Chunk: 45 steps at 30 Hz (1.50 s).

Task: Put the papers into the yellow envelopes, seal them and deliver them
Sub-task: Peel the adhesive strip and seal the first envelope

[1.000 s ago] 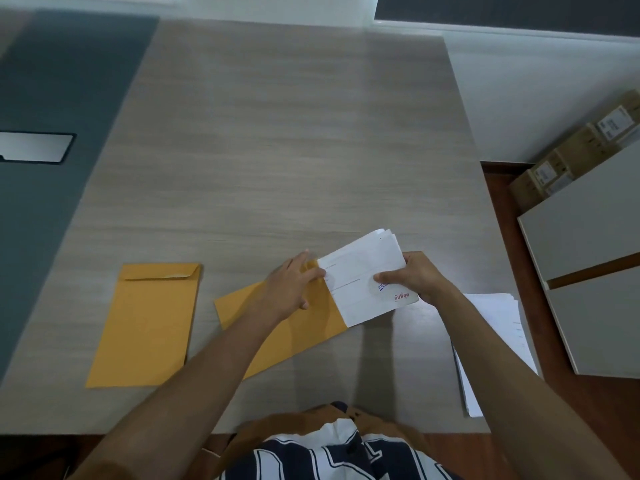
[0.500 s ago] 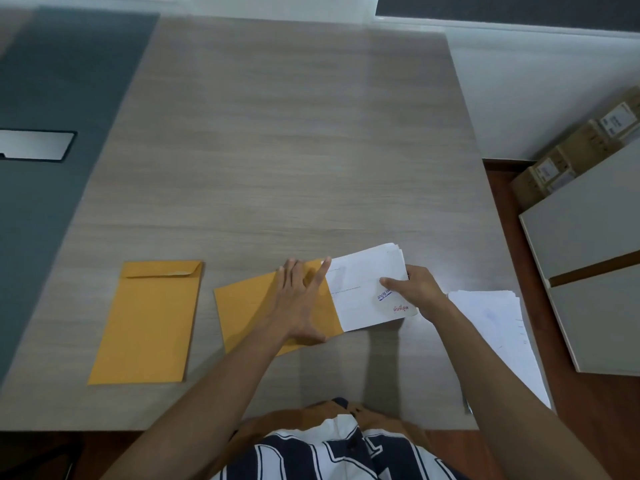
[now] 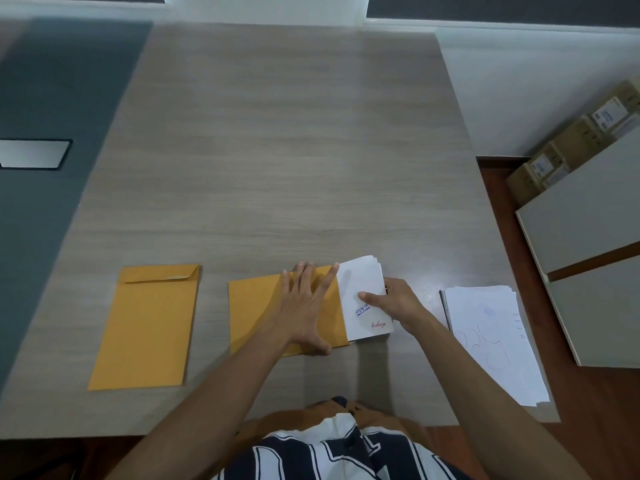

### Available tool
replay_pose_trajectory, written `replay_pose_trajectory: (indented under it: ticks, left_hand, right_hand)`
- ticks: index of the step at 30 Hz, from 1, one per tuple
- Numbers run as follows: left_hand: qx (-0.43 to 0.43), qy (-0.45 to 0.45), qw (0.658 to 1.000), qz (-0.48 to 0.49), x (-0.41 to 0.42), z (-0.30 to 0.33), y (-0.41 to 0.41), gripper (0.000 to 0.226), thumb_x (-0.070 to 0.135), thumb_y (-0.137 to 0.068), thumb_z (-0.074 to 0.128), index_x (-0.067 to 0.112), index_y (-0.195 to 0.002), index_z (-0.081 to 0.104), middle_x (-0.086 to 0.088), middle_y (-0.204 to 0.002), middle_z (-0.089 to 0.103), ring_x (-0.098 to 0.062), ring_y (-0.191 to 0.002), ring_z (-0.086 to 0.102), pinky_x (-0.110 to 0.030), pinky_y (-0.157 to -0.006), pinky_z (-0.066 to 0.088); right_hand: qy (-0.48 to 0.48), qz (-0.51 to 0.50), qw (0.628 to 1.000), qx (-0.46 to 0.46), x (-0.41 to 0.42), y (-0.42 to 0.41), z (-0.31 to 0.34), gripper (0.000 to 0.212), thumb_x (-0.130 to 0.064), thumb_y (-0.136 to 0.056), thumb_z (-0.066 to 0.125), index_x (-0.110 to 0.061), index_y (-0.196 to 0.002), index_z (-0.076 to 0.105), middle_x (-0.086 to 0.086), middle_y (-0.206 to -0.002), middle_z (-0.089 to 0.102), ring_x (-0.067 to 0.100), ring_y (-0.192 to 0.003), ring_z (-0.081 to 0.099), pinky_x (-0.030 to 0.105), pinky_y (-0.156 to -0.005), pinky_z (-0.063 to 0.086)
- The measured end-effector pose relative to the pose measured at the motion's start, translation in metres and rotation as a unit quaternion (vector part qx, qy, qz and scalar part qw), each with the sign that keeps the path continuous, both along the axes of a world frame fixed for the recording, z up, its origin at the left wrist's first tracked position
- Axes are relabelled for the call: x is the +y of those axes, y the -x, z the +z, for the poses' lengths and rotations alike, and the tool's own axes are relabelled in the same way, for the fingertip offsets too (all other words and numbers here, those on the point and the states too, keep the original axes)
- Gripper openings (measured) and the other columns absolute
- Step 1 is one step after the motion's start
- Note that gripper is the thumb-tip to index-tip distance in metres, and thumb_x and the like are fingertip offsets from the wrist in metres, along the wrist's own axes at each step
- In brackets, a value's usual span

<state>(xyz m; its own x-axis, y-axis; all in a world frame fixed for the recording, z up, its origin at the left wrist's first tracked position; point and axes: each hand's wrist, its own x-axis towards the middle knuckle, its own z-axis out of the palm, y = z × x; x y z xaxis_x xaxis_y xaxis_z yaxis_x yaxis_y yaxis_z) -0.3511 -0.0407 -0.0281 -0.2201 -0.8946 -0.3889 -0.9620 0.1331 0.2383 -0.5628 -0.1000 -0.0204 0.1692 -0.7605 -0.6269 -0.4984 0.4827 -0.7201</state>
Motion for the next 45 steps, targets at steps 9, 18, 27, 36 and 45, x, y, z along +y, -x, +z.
replay_pose_trajectory:
  ticks: [9, 18, 27, 36, 45]
  left_hand:
    - [0.02, 0.02, 1.0, -0.002, -0.002, 0.009, 0.003, 0.152, 0.075, -0.048, 0.077, 0.034, -0.147, -0.032, -0.018, -0.155, 0.01, -0.039, -0.148, 0.002, -0.064, -0.116, 0.007]
    - [0.029, 0.033, 0.999, -0.015, -0.001, 0.01, 0.006, 0.151, 0.076, -0.05, 0.076, 0.033, -0.147, -0.032, -0.017, -0.155, 0.01, -0.037, -0.148, 0.002, -0.062, -0.117, 0.009]
    - [0.049, 0.046, 0.997, -0.034, 0.002, 0.022, 0.011, 0.15, 0.07, -0.051, 0.078, 0.036, -0.146, -0.032, -0.017, -0.154, 0.012, -0.036, -0.147, 0.005, -0.062, -0.117, 0.01]
    - [0.052, 0.048, 0.997, -0.029, 0.004, 0.022, 0.009, 0.147, 0.074, -0.054, 0.076, 0.037, -0.143, -0.037, -0.015, -0.157, 0.007, -0.035, -0.148, 0.001, -0.061, -0.118, 0.009]
    - [0.06, 0.047, 0.997, -0.023, 0.005, 0.025, 0.01, 0.148, 0.072, -0.054, 0.077, 0.037, -0.144, -0.035, -0.016, -0.157, 0.008, -0.035, -0.148, 0.001, -0.062, -0.117, 0.009]
  right_hand:
    - [-0.007, -0.041, 0.999, -0.019, 0.003, 0.005, 0.014, 0.013, -0.016, -0.088, 0.068, -0.016, -0.101, 0.07, 0.005, -0.095, 0.075, 0.021, -0.086, 0.072, 0.039, -0.072, 0.06]
    - [0.002, 0.008, 1.0, 0.02, 0.005, -0.003, 0.021, 0.004, -0.018, -0.086, 0.071, -0.014, -0.085, 0.071, 0.005, -0.088, 0.075, 0.019, -0.08, 0.072, 0.041, -0.072, 0.062]
    - [-0.029, 0.013, 1.0, 0.002, 0.005, -0.007, 0.023, 0.014, -0.019, -0.087, 0.071, -0.008, -0.095, 0.071, 0.012, -0.096, 0.075, 0.028, -0.086, 0.073, 0.048, -0.076, 0.06]
    - [-0.026, 0.035, 0.999, -0.001, 0.008, -0.016, 0.037, 0.033, -0.016, -0.089, 0.069, -0.009, -0.12, 0.064, 0.009, -0.111, 0.07, 0.026, -0.094, 0.069, 0.032, -0.065, 0.06]
    - [-0.008, 0.049, 0.999, 0.01, 0.008, -0.022, 0.037, 0.043, -0.012, -0.086, 0.071, -0.013, -0.127, 0.058, 0.009, -0.118, 0.068, 0.03, -0.102, 0.066, 0.044, -0.075, 0.061]
